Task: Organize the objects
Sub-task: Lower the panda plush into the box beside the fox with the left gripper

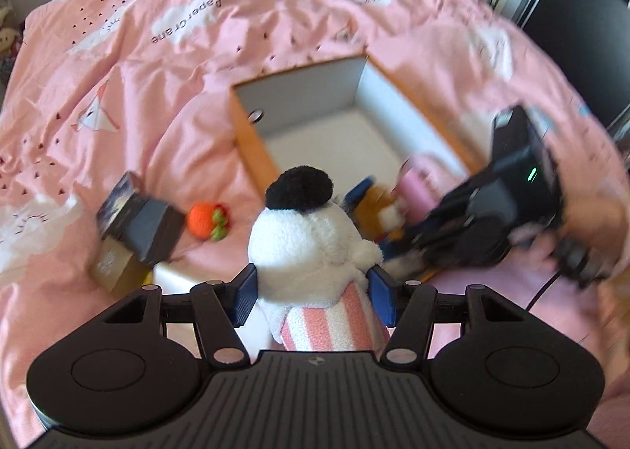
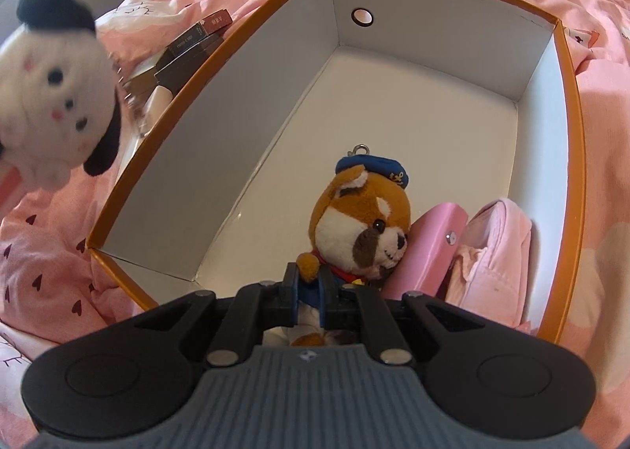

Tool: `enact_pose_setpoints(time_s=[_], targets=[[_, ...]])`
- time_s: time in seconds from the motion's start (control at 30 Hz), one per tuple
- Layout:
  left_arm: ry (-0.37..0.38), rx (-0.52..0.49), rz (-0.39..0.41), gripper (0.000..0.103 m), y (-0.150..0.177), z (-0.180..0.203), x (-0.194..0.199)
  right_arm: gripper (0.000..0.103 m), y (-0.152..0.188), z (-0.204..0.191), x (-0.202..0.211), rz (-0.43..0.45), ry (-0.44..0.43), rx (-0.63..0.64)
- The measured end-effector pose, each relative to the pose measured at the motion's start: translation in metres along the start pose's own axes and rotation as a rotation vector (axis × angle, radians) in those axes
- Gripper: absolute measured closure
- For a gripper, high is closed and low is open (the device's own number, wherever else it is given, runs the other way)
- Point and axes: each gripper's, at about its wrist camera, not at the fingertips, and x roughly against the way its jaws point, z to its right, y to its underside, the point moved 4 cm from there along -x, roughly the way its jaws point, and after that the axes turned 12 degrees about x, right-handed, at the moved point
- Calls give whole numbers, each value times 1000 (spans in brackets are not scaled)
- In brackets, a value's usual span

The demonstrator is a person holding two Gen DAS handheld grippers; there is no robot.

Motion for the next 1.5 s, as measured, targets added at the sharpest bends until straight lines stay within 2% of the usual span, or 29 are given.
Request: enact_pose_setpoints(time_s=[0.17, 0.23, 0.4, 0.67, 0.8, 0.93, 1.07, 1.2, 1.33, 1.37, 1.43, 1.5], targets=[[87, 120, -22, 35, -23, 18, -18, 94, 4, 3, 1, 24, -17, -20], [91, 131, -29, 35, -28, 25, -30, 94, 6, 5, 1, 32, -28, -35], [45, 104, -68, 35, -28, 37, -67, 94, 10, 9, 2, 46, -46, -68], [-108, 41, -146, 36, -12, 39, -120, 94, 9, 8, -1, 58, -55, -78], [-151, -10, -133, 35, -9, 45, -129, 94, 15, 10, -1, 58, -49, -67], [-176, -24, -214, 34, -7, 49, -144, 96, 17, 14, 1, 54, -47, -61], [-161, -19, -241, 31, -8, 49, -144, 96, 16, 15, 0, 56, -54, -65], [-137, -38, -249, 22, -10, 49, -141, 95, 15, 16, 1, 53, -55, -58], [-91, -69, -241, 22, -12, 49, -131, 94, 14, 17, 1, 45, -61, -50], [-83, -78, -235, 24, -12, 49, -128, 94, 14, 17, 1, 43, -61, -48], [-64, -105, -224, 34, -13, 49, -122, 94, 13, 16, 1, 40, -61, -44], [-64, -128, -222, 53, -13, 49, -120, 94, 12, 16, 1, 36, -63, -41]])
